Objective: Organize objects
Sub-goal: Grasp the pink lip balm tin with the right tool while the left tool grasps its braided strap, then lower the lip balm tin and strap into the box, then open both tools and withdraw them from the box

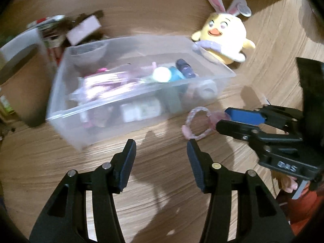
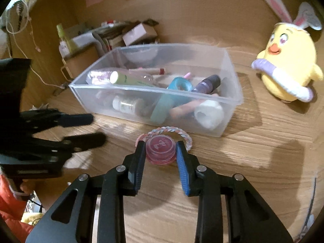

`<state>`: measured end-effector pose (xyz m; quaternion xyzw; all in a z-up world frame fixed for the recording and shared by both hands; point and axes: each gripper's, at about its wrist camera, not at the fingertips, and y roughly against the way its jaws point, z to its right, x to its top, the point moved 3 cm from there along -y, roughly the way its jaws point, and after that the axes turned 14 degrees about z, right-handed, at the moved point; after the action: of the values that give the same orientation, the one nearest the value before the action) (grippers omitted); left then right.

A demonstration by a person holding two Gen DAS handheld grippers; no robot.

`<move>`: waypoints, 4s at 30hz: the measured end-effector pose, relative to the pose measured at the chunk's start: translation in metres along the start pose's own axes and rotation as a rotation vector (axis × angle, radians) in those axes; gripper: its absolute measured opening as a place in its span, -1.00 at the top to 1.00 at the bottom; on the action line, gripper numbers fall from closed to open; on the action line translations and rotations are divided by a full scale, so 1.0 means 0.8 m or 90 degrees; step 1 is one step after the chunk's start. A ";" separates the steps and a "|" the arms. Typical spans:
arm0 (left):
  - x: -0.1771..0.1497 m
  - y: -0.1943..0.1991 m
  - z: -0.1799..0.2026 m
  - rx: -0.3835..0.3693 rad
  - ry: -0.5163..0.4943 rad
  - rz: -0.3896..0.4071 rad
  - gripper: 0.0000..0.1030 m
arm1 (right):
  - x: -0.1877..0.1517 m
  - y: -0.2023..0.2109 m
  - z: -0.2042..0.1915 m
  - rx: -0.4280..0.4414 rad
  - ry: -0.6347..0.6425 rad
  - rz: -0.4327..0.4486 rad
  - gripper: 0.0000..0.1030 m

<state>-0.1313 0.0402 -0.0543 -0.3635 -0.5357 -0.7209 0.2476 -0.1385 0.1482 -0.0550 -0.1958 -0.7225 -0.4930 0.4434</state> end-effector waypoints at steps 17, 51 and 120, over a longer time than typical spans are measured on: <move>0.001 -0.063 0.062 0.017 -0.077 -0.030 0.76 | -0.007 0.045 0.057 -0.023 -0.061 0.053 0.46; 0.129 0.059 -0.018 0.079 -0.025 0.180 0.79 | 0.095 0.059 0.018 -0.037 -0.018 0.165 0.46; 0.023 0.088 -0.027 0.097 0.012 0.184 -0.86 | 0.041 0.055 -0.019 -0.036 -0.006 0.137 -0.65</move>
<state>-0.0958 -0.0011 -0.0018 -0.4100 -0.5283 -0.6385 0.3809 -0.1175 0.1486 -0.0018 -0.2866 -0.6855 -0.4617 0.4846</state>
